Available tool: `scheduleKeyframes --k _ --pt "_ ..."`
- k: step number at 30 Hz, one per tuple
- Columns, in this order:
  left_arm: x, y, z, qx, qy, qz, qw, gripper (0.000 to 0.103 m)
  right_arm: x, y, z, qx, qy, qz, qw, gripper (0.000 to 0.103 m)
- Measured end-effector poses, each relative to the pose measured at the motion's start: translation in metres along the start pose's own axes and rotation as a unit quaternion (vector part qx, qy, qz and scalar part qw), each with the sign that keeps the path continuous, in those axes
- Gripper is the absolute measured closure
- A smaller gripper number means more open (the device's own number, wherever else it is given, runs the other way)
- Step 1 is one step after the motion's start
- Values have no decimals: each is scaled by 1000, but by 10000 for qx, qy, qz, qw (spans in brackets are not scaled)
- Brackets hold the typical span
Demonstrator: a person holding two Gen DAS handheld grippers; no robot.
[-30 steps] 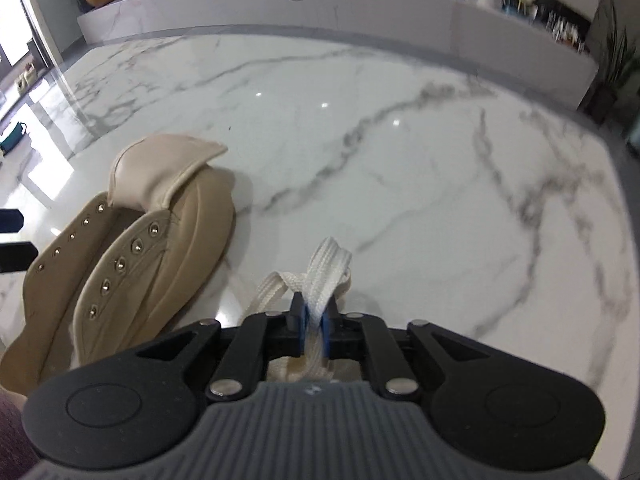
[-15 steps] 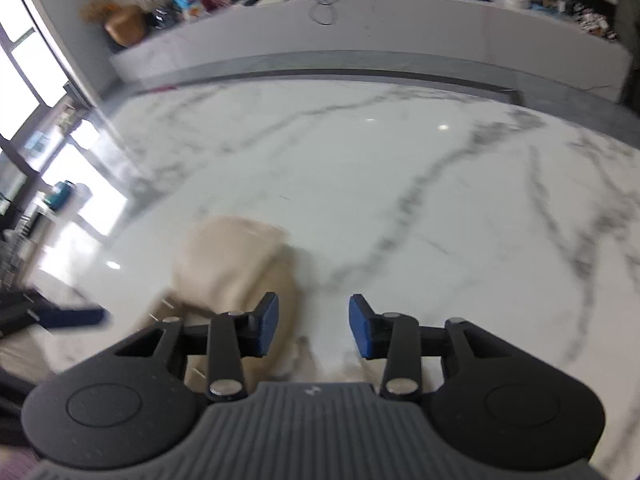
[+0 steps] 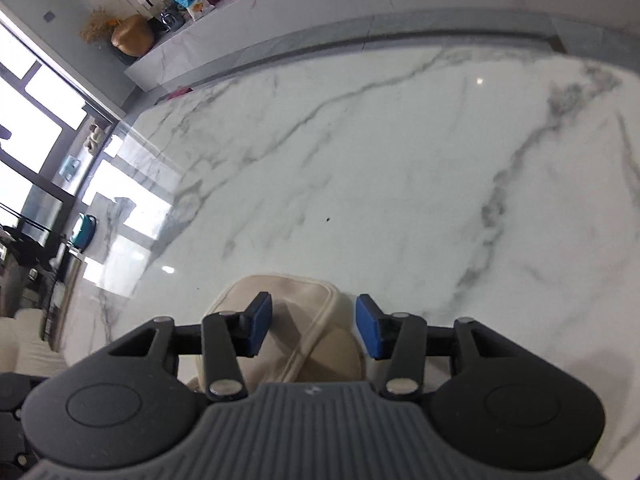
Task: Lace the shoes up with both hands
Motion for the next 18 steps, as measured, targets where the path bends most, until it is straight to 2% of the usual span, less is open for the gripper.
scheduleKeyframes --k 5,10,18 --pt "1 3 -2 -55 18 78 10000 87 1 -5 -5 494 22 -294 9983 58" --pt "2 2 -2 -35 15 87 10000 87 -1 3 15 661 -73 -165 9976 64" --pt "2 4 -1 -4 6 191 9998 87 -32 37 51 532 -63 762 9956 65"
Point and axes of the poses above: each gripper's, at about its wrist camera, not at the fingertips, and z roughly against the way its jaws point, y to its left, x to its top, the point moved 1 cm from there along -z, roughly the way its jaws point, and after that the axes turned 5 degrees about y, right-handed, at the moved point
